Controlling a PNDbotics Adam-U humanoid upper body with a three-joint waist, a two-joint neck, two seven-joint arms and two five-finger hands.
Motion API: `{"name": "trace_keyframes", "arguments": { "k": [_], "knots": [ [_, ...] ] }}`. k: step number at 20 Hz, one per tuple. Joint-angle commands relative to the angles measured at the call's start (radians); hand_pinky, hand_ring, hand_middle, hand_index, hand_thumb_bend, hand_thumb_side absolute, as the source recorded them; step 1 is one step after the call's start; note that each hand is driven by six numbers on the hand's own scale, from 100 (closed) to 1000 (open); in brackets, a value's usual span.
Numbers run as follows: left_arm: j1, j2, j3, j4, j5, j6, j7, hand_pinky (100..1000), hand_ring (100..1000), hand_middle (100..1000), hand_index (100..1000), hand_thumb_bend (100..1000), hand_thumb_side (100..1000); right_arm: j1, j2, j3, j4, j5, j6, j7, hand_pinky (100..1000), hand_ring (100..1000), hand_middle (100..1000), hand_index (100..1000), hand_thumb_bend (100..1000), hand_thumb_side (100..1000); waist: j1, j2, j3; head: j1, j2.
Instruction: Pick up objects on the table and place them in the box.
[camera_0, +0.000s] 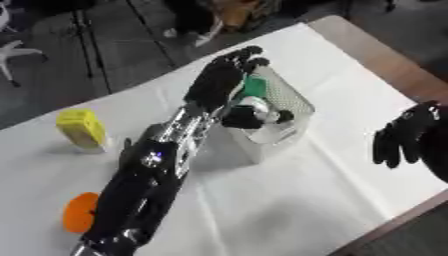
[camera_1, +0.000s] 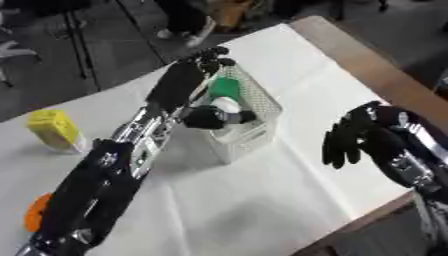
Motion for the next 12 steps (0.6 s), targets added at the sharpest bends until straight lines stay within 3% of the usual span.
{"name": "trace_keyframes", "arguments": {
  "k": [1, 5, 6, 7, 10, 12],
  "knots": [
    [-0.018, 0.087, 0.068, 0.041, 0.05, 0.042, 0.013, 708, 814, 858, 857, 468, 1000, 0.007, -0.012, -0.016, -0.01, 0.003, -0.008, -0.016, 456, 425, 381, 655, 181, 657, -0.046, -0.031, 0.029, -0.023, 0.014],
    [-0.052, 0.146, 0.14, 0.08, 0.117, 0.109, -0.004, 709, 819, 866, 865, 452, 1000, 0.013, -0.015, -0.016, -0.007, 0.006, -0.013, -0.026, 459, 428, 389, 659, 181, 657, -0.051, -0.038, 0.043, -0.023, 0.017],
    [-0.05, 0.16, 0.147, 0.084, 0.134, 0.126, -0.009, 706, 817, 866, 874, 100, 1000, 0.015, -0.017, -0.016, -0.006, 0.007, -0.014, -0.027, 463, 432, 399, 665, 189, 643, -0.053, -0.042, 0.051, -0.027, 0.018],
    [-0.042, 0.178, 0.162, 0.097, 0.15, 0.141, -0.006, 707, 817, 867, 874, 449, 1000, 0.022, -0.019, -0.019, -0.004, 0.007, -0.015, -0.03, 463, 432, 399, 665, 181, 656, -0.058, -0.05, 0.066, -0.035, 0.021],
    [-0.01, 0.252, 0.224, 0.134, 0.198, 0.19, 0.009, 697, 810, 860, 870, 450, 1000, 0.048, -0.025, -0.036, 0.001, 0.013, -0.023, -0.047, 465, 433, 403, 668, 181, 656, -0.078, -0.065, 0.129, -0.063, 0.029],
    [0.001, 0.303, 0.226, 0.126, 0.233, 0.225, 0.001, 695, 808, 858, 870, 447, 1000, 0.055, -0.024, -0.039, 0.001, 0.016, -0.027, -0.054, 465, 433, 404, 669, 181, 657, -0.085, -0.067, 0.143, -0.065, 0.03]
  ]
}}
